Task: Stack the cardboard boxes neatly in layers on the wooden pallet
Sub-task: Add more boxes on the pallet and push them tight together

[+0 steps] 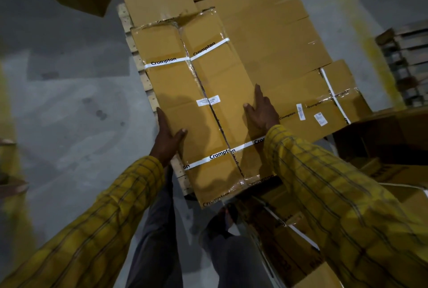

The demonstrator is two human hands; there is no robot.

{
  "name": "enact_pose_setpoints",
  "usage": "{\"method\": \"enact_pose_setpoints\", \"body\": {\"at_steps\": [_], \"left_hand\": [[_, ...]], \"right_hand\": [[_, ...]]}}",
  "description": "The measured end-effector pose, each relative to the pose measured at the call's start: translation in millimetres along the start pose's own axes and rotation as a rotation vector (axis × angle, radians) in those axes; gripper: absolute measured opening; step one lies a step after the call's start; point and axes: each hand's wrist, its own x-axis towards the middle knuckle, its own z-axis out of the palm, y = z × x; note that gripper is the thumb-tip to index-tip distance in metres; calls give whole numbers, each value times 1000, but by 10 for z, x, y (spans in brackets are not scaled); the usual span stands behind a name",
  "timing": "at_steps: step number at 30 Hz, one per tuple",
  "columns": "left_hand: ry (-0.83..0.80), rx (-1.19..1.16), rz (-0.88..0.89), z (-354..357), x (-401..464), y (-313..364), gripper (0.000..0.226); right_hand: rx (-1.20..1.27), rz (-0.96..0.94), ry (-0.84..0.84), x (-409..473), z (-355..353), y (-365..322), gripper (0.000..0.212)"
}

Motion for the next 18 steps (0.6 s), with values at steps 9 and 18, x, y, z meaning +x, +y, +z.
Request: {"method": "enact_pose_setpoints", "body": {"at_steps": [9,18], "left_hand": [[-29,87,-30,71,32,20,110],[-145,645,211,888,-183,565,102]], "right_hand": [[55,-44,-17,-13,65,161,89],[249,4,105,-938,-431,317,86]]}}
